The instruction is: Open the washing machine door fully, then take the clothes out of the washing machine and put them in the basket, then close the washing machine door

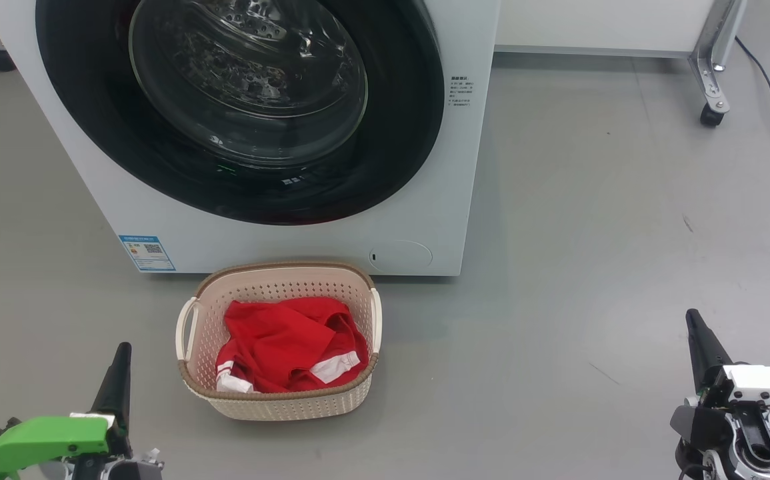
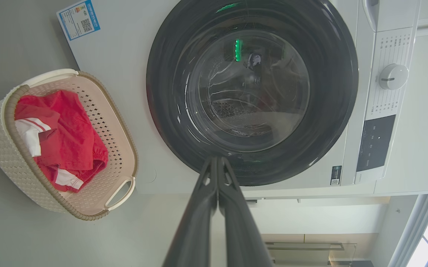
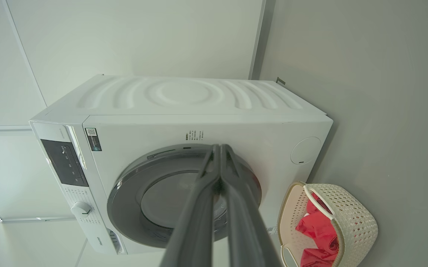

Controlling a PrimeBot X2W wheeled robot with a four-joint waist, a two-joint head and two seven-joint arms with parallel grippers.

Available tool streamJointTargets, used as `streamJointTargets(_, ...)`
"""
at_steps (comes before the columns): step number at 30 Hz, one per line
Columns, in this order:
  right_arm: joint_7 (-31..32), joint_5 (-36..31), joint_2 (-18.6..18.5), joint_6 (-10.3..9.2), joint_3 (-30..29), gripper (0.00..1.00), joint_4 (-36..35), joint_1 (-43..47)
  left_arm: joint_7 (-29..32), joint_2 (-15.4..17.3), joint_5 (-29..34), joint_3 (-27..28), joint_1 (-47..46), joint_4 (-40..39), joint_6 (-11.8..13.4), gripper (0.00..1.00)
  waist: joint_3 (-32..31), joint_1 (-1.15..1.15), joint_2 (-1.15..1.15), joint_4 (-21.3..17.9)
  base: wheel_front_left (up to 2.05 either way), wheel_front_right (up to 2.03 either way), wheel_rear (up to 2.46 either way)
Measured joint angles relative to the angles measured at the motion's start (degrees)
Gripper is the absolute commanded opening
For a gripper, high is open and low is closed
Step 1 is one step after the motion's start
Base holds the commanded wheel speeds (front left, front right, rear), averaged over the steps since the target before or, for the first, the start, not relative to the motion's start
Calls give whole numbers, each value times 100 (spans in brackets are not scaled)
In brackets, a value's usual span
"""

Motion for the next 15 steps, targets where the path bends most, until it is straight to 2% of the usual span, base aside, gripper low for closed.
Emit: streamJointTargets(15,0,1,0,0,0,0,0,0,0,0,0,5,-3,-1,0,0,1,0,0,1,0,0,0)
